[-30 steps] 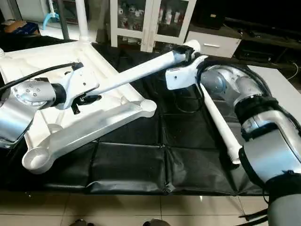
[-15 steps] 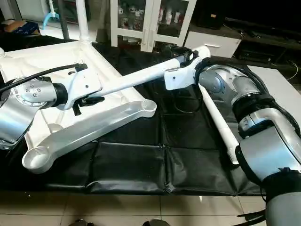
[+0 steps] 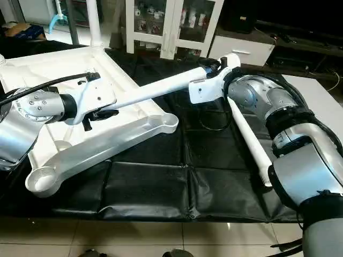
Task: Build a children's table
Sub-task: Pick table leg
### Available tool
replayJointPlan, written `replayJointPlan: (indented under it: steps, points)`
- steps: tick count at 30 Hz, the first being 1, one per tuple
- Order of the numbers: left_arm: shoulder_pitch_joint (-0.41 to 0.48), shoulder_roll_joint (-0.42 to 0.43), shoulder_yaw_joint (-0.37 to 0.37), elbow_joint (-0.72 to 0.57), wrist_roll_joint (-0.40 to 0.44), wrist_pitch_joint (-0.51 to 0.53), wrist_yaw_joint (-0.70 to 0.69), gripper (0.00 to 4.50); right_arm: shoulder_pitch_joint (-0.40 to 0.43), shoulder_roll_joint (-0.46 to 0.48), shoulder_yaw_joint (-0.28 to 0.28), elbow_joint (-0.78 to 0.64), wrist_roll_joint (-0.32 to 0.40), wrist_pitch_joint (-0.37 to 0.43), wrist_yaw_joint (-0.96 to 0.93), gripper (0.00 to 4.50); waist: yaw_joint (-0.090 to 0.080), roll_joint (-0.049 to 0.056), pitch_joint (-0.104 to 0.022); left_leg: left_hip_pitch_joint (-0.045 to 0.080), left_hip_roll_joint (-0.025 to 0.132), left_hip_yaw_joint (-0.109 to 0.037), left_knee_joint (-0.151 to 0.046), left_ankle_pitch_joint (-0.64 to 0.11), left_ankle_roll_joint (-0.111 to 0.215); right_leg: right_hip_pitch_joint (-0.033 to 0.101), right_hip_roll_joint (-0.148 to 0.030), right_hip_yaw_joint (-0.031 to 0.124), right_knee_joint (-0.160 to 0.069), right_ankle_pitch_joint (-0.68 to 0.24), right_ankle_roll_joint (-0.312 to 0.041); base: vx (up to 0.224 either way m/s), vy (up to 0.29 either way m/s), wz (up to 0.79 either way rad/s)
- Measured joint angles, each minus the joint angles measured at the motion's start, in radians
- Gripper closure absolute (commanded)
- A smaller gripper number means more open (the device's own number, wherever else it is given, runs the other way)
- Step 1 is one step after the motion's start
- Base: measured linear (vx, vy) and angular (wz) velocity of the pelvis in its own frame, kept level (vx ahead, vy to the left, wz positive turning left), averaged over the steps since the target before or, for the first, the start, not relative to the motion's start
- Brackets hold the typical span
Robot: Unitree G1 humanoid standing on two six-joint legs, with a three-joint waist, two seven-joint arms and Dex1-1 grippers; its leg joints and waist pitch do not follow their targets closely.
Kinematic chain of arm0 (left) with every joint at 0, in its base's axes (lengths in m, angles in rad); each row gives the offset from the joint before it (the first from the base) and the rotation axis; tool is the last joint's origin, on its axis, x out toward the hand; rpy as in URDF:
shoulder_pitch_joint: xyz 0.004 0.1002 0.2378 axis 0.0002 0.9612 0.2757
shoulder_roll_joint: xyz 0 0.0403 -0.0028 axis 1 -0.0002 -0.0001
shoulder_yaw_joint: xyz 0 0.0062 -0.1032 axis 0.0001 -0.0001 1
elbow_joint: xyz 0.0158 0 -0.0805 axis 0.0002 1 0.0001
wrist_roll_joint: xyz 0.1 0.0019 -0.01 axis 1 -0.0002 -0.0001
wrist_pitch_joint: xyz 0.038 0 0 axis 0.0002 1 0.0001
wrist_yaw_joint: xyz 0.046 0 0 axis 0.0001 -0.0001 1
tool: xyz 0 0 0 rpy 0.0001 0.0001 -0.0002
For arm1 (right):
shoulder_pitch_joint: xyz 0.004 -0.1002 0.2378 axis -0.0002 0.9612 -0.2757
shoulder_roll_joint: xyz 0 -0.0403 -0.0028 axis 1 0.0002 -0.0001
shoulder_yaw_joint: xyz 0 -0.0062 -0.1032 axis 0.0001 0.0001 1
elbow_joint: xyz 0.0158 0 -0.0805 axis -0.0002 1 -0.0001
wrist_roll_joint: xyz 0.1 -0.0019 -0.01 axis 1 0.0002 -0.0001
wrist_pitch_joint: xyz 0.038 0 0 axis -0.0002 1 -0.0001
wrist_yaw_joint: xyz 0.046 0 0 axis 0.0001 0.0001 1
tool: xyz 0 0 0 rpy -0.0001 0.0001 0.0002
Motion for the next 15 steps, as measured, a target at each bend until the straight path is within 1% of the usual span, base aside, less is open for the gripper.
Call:
replayJointPlan:
  steps: [1,3,5,7,8,9,15]
  points:
    - [0.000,0.000,0.000,0.000,0.005,0.000,0.000,3.02,0.000,0.001,0.000,0.001,0.000,0.000,0.000,2.63,0.000,0.000,0.000,0.000,0.000,0.000,0.000,0.000,0.000,0.000,0.000,0.000,0.000,0.000,0.000,0.000,0.000,0.00]
    - [0.000,-0.002,0.000,0.000,0.016,-0.003,0.002,2.32,-0.005,0.004,0.000,0.008,0.001,0.000,0.000,2.63,0.000,0.000,0.000,0.000,0.000,0.000,0.000,0.000,0.000,0.000,0.000,0.000,0.000,0.000,0.000,0.000,0.000,0.00]
    - [0.000,-0.010,0.009,0.000,0.017,-0.003,0.013,2.29,-0.010,0.004,0.000,0.016,0.001,0.001,0.004,2.63,0.001,0.000,0.000,0.000,0.000,0.000,0.000,0.000,0.000,0.000,0.000,0.000,0.000,0.000,0.000,0.000,0.000,0.00]
    - [-0.009,-0.013,0.022,0.000,0.016,-0.006,0.020,2.04,-0.011,0.004,-0.001,0.024,0.004,0.001,0.005,2.63,0.001,-0.002,0.001,0.000,0.000,0.000,0.000,0.000,0.000,0.000,0.000,0.000,0.000,0.000,0.000,0.000,0.000,0.00]
    - [-0.015,-0.013,0.022,0.000,0.015,-0.009,0.020,2.04,-0.011,0.004,-0.001,0.027,0.005,0.002,0.005,2.63,0.001,-0.002,0.001,0.000,0.000,0.000,0.000,0.000,0.000,0.000,0.000,0.000,0.000,0.000,0.000,0.000,0.000,0.00]
    - [-0.019,-0.013,0.022,0.001,0.015,-0.015,0.022,1.92,-0.011,0.004,-0.001,0.029,0.005,0.003,0.005,2.63,0.001,-0.002,0.001,0.000,0.000,0.000,0.000,0.000,0.000,0.000,0.000,0.000,0.000,0.000,0.000,0.000,0.000,0.00]
    - [-0.028,-0.014,0.022,0.015,0.019,-0.085,0.039,1.69,-0.011,0.001,-0.001,0.047,0.013,0.019,0.026,2.63,0.000,-0.002,0.001,0.000,0.000,0.000,0.000,0.000,0.000,0.000,0.000,0.000,0.000,0.000,0.000,0.000,0.000,0.00]
